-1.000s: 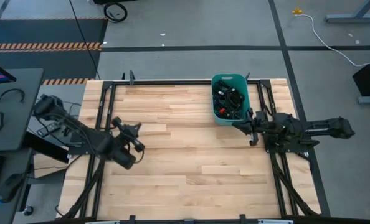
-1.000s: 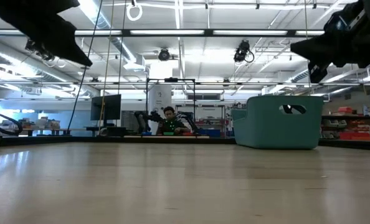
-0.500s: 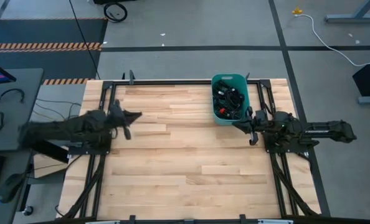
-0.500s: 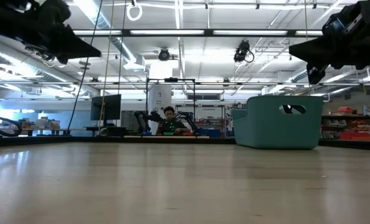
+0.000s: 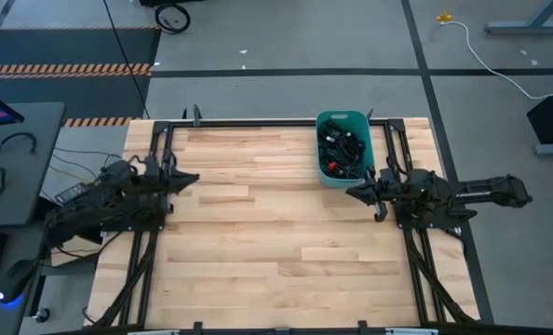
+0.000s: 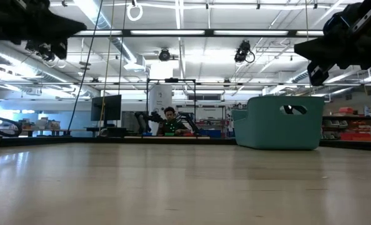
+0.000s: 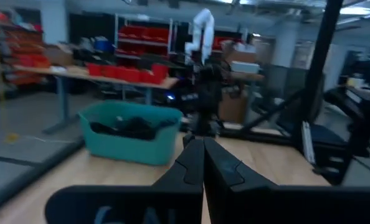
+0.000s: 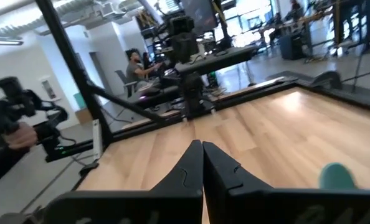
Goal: Pick and place USB-C Cables
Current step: Return to Home Position
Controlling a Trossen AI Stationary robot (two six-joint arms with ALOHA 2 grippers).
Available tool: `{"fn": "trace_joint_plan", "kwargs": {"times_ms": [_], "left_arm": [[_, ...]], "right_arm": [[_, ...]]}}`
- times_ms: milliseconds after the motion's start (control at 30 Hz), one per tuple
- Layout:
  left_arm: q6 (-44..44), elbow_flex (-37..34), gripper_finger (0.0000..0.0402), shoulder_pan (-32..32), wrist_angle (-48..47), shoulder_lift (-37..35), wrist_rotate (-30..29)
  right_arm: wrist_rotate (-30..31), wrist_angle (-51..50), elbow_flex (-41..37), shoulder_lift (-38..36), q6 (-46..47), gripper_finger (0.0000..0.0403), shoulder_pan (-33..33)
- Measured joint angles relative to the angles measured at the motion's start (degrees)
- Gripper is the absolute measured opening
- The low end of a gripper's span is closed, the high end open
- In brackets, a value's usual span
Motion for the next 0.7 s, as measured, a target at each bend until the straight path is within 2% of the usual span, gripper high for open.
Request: {"fn": "trace_joint_plan", "kwargs": {"times_ms": [100,233,400,567,700], "left_arm": [[-2.2,-4.8,0.0001,-1.7,4.9,-0.1,1.0],[-4.3,-11.8,0.0000,-4.5,16.5,-0.1,0.6],[-2.8,-12.5,0.0000,-7.8,16.5,0.0,-1.8],[-2.9,-12.5,0.0003,-8.4,16.4,0.0,-2.1],[-2.9,-12.5,0.0003,-8.4,15.7,0.0,-2.1]], "right_arm": [[2.2,0.2,0.0,0.4,1.4,0.0000,2.4],[5.5,0.7,0.0,1.1,1.9,0.0000,6.1],[7.7,6.3,0.0,3.1,-2.9,0.0000,8.5],[7.1,12.1,0.0,3.4,-12.1,0.0000,2.5],[-2.0,13.0,0.0,0.7,-11.4,0.0000,-7.3]]}}
